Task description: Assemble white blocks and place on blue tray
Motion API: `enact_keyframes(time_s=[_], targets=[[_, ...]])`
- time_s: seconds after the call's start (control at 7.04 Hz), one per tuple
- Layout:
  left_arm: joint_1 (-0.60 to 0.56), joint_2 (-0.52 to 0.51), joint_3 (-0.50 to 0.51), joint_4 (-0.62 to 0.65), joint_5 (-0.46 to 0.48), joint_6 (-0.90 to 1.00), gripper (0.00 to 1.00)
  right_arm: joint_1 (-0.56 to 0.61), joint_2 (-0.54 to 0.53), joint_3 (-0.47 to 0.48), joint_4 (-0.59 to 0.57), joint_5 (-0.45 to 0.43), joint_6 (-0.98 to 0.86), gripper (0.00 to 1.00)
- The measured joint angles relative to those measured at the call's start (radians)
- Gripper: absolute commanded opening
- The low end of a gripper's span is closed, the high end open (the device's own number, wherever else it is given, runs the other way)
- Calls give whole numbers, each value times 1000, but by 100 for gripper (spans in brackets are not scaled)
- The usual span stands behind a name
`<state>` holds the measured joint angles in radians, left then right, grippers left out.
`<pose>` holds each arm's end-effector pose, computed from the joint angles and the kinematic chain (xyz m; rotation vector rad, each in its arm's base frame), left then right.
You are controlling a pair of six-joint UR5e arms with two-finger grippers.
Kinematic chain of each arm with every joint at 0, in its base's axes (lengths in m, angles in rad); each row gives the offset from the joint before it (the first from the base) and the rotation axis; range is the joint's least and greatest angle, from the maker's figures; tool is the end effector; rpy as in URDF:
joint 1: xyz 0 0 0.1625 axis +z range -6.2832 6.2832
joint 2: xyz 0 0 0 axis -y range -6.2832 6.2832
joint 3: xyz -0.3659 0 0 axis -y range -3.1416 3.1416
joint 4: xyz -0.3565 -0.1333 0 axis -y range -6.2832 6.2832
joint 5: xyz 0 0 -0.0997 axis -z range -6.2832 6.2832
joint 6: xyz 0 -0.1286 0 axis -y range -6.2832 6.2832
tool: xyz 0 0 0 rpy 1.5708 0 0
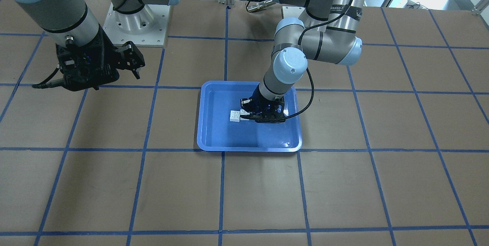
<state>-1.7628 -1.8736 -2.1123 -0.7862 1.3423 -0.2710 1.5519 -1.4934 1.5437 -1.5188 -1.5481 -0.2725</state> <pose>-0.2430 -0.3989 0.1143 0.1257 -2.9258 -0.1622 0.1273 -0.4729 0.3713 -0.3903 3.0759 0.1519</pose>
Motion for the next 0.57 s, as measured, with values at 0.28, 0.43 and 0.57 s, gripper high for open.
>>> enact_keyframes(time_s=[0.28,0.43,0.57], targets=[[-2,0,1,1,-1,2,10,-2,-18,1,4,2,90,100],[-3,-1,1,4,-1,6,10,-3,-26,1,6,3,103,100],[-6,-3,1,12,-1,6,10,-3,-32,1,11,3,126,100]])
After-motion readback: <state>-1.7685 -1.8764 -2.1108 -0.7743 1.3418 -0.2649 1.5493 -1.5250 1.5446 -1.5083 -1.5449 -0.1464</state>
